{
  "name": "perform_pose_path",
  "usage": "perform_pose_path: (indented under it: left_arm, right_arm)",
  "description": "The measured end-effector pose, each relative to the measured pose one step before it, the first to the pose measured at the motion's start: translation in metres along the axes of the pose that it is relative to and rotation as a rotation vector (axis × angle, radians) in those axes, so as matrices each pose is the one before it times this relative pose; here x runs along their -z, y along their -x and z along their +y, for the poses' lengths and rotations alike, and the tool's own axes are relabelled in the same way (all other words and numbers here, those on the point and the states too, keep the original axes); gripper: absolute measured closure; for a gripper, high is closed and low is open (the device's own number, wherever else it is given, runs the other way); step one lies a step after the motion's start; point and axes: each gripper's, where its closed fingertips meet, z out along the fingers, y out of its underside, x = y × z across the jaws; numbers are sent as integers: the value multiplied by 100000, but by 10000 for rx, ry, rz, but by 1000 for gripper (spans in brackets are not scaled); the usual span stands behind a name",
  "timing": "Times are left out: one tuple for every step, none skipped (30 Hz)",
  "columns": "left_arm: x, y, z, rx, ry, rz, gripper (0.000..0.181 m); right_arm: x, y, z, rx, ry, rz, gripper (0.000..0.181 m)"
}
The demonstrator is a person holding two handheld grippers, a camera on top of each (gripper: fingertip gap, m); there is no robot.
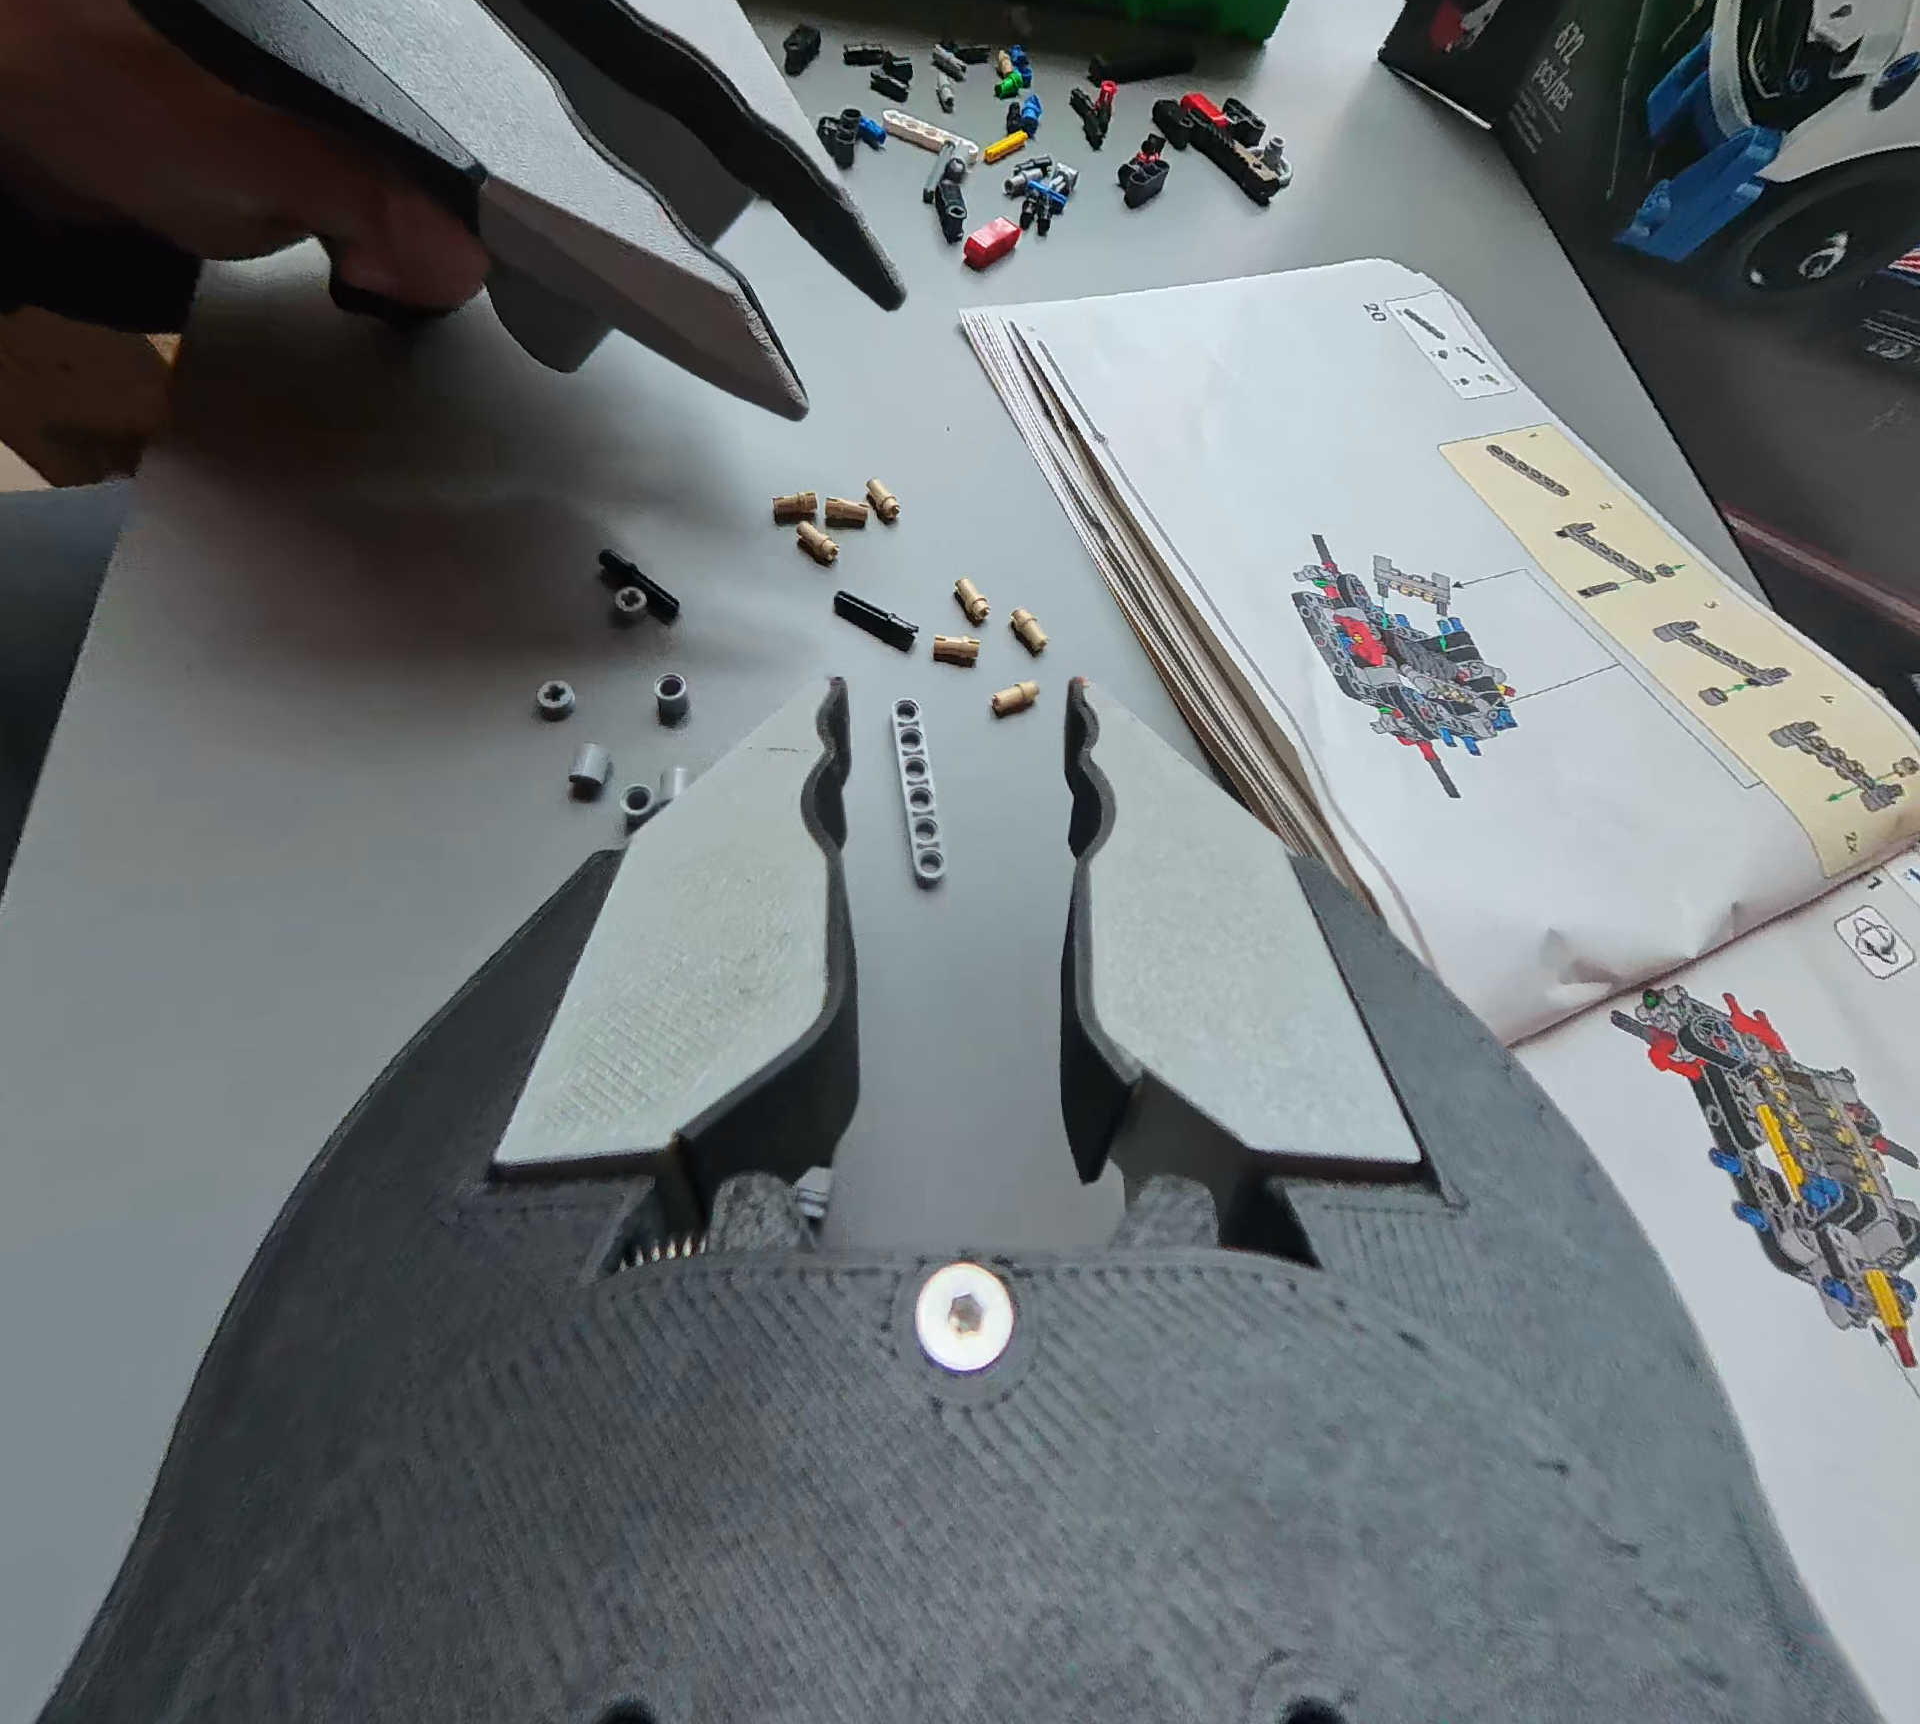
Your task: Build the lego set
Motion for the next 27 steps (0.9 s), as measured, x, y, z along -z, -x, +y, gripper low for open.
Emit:
perform_pose_path:
  left_arm:
    - [-209, -82, 3, -84, 2, 47, 146]
    - [-241, -83, 53, -61, 20, 60, 147]
    - [-205, -93, 63, -11, 85, 81, 148]
    - [-176, -104, -108, -20, -14, 96, 148]
    - [-119, -55, -197, -31, -91, 65, 147]
    - [-105, 15, -173, -29, -85, 25, 148]
    - [-100, 13, -84, -1, -28, 37, 149]
    - [-89, -28, -1, 23, 13, 79, 149]
    - [-65, -69, 11, 30, 16, 106, 149]
    - [-13, -77, -7, 33, -12, 102, 150]
    - [54, -62, -42, 19, -51, 74, 151]
    - [96, -56, -106, 4, -96, 61, 151]
    - [124, -31, -135, 1, -122, 28, 152]
    - [146, -12, -142, 6, -133, 24, 152]
    - [128, -29, -165, 23, -135, 43, 153]
    - [103, -50, -104, 34, -98, 69, 154]
    - [88, -130, -76, 15, -67, 125, 156]
    - [71, -270, -73, -28, -68, 195, 161]
    - [94, -368, -122, -86, -101, 242, 168]
    - [106, -335, -146, -121, -125, 176, 172]
    - [102, -189, -124, -127, -102, 55, 173]
    - [50, -143, -72, -119, -57, 20, 173]
    - [-23, -101, 6, -108, 4, -7, 173]
    - [-87, -88, 89, -92, 75, -5, 173]
    - [-148, -120, 147, -78, 125, 37, 173]
    - [-168, -139, 122, -69, 113, 61, 172]
    - [-135, -90, 37, -53, 58, 39, 172]
  right_arm:
    - [128, -214, 230, -10, 101, -22, 144]
    - [193, -207, 246, -15, 67, -19, 145]
    - [220, -223, 280, -3, 54, 13, 146]
    - [242, -285, 299, 1, 68, 47, 147]
    - [251, -256, 290, 12, 64, 27, 149]
    - [254, -300, 276, -3, 53, 51, 149]
    - [261, -342, 242, -19, 43, 71, 149]
    - [262, -307, 203, -16, 38, 46, 149]
    - [270, -297, 225, -10, 46, 51, 150]
    - [300, -241, 173, -29, 37, 42, 150]
    - [366, -121, 87, -20, -6, 15, 150]
    - [424, 38, 19, -12, -33, -30, 150]
    - [445, 259, -149, -24, -101, -112, 150]
    - [388, 358, -233, -24, -145, -129, 150]
    - [300, 377, -137, 19, -74, -119, 151]
    - [191, 376, 53, 76, 63, -118, 150]
    - [147, 297, 248, 133, 174, -78, 150]
    - [140, 282, 486, 204, 290, -87, 150]
    - [193, 337, 784, 230, 453, -160, 151]
    - [198, 391, 914, 170, 485, -227, 151]
    - [185, 534, 866, 123, 391, -311, 151]
    - [138, 676, 722, 100, 260, -383, 151]
    - [80, 651, 784, 116, 298, -351, 151]
    - [26, 274, 808, 137, 352, -104, 152]
    - [-11, -108, 640, 102, 257, 130, 153]
    - [-59, 17, 420, 45, 147, 17, 154]
    - [-120, 130, 271, -32, 94, -86, 155]
